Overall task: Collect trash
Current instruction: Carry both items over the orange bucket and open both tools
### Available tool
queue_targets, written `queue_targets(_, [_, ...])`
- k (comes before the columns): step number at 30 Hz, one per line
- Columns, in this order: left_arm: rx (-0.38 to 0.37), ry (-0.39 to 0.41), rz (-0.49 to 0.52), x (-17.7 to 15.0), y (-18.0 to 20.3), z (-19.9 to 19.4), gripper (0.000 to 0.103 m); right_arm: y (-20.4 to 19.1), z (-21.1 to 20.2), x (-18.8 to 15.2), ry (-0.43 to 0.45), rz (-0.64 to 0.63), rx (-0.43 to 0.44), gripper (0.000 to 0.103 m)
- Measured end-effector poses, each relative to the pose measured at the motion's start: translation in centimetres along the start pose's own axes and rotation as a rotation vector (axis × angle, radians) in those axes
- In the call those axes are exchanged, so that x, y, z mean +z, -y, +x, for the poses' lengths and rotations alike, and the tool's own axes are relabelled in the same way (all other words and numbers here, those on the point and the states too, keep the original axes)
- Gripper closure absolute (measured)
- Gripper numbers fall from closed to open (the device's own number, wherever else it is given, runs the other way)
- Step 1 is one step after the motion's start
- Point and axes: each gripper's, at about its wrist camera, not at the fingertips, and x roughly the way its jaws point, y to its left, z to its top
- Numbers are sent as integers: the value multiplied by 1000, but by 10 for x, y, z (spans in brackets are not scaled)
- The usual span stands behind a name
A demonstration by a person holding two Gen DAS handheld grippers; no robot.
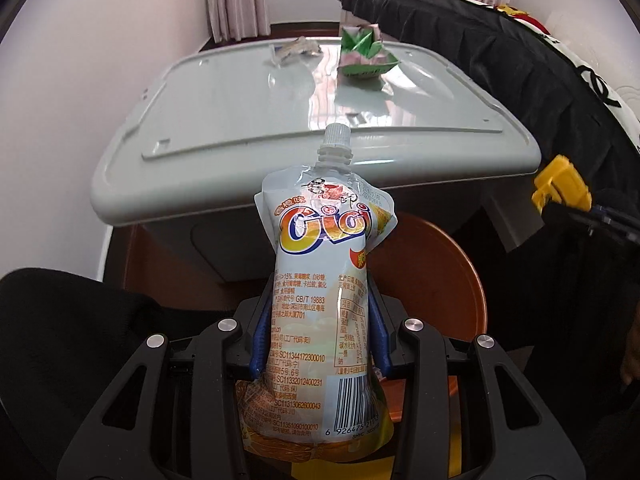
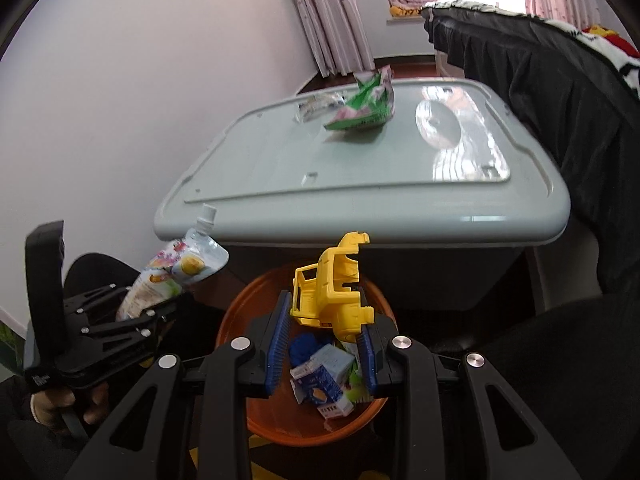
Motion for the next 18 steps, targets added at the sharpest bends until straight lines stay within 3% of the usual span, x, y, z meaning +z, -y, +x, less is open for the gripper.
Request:
queue_targets(14, [-6,-41,-13,-3,-2,9,63,-2,20,0,-67,-1,28,72])
queue_targets(15, [-3,-40,-13,-2,-2,9,53,-2,20,0,-67,-4,35,72])
queue_targets(16, [0,-37,-14,-2,-2,9,39,-3,20,0,-66,-9,37,60])
queue_targets(17, [24,-25,-20,-2,-3,6,11,-4,21,0,-71,-15,29,47])
queue_targets(18, [34,-10,-29,-2,-5,4,8,-3,20,0,-68,-12,16,28])
